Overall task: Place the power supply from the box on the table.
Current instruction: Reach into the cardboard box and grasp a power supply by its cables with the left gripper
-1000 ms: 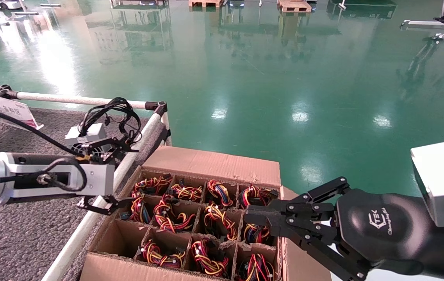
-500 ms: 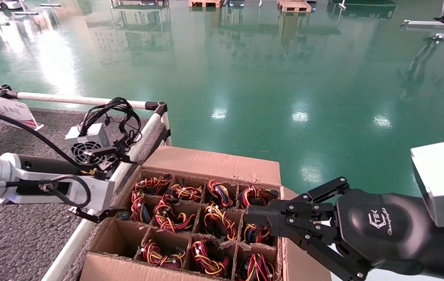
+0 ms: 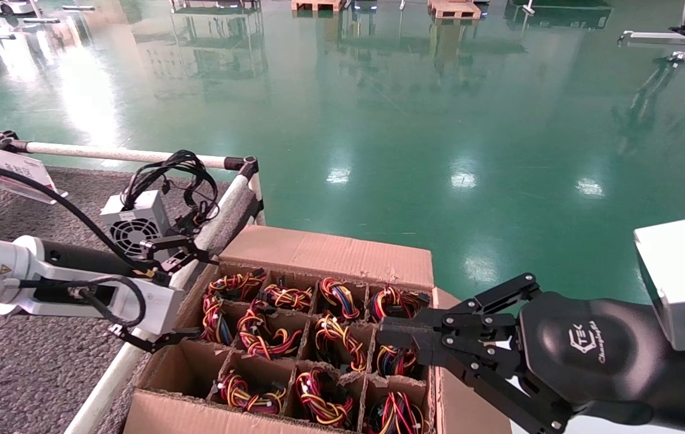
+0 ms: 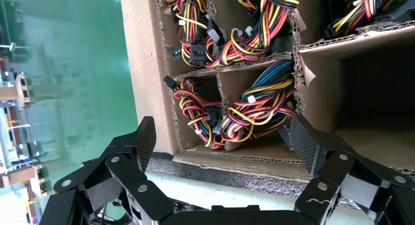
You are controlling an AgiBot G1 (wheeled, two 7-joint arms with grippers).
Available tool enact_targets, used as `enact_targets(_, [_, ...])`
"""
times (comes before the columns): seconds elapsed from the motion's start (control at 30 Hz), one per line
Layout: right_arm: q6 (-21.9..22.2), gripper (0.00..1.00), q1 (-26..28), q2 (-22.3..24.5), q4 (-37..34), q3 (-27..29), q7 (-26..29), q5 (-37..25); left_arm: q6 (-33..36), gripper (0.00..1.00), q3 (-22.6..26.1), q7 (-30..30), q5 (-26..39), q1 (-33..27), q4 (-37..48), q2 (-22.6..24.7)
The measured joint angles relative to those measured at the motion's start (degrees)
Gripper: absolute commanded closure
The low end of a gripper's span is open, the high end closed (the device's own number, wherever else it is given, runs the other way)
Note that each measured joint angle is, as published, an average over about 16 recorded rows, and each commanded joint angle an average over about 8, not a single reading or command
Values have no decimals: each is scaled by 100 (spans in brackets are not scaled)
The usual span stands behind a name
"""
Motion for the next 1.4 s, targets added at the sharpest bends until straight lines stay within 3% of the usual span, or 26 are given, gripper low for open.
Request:
enact_targets(1.2, [0, 100, 0, 0, 0, 0, 0, 0, -655, 0, 108, 711, 127, 328, 580, 404])
enact_targets(1.23, [0, 100, 0, 0, 0, 0, 0, 0, -666, 4, 107, 722, 128, 333, 589, 411])
enact_targets(1.4, [0, 100, 0, 0, 0, 0, 0, 0, -701, 67, 106, 772, 135, 350, 622, 434])
